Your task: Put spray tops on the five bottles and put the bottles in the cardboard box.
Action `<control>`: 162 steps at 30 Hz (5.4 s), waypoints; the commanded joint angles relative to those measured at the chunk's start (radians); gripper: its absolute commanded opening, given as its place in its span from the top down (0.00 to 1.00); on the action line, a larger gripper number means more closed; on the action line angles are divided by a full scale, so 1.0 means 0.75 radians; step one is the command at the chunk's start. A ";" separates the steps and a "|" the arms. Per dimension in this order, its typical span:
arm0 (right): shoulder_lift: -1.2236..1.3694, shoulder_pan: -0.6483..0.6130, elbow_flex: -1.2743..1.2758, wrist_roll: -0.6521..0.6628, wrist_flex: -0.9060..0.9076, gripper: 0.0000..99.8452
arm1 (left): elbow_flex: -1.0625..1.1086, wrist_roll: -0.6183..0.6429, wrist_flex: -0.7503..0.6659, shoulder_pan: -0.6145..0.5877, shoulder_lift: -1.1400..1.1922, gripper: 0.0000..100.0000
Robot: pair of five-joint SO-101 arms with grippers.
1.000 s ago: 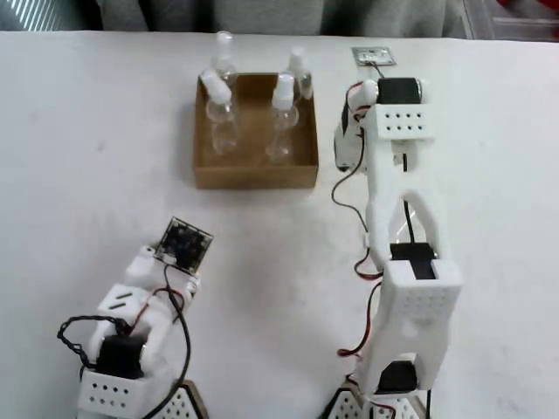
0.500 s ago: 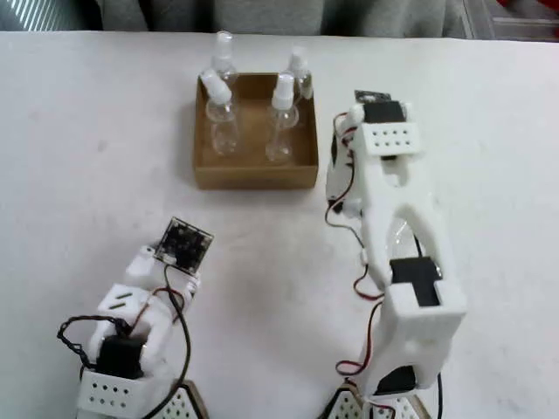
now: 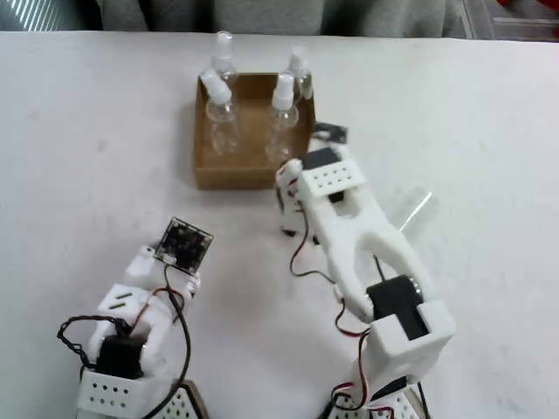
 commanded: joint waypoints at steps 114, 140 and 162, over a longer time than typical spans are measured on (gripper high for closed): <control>-0.157 0.064 -0.471 0.389 0.488 0.85 | -0.217 0.141 -0.025 -0.005 -0.009 0.98; -0.576 0.758 0.293 0.559 0.054 0.85 | -1.007 0.479 -0.035 0.220 1.251 0.84; -0.574 0.768 0.432 0.577 -0.111 0.86 | -1.467 0.691 -0.123 0.271 2.260 0.82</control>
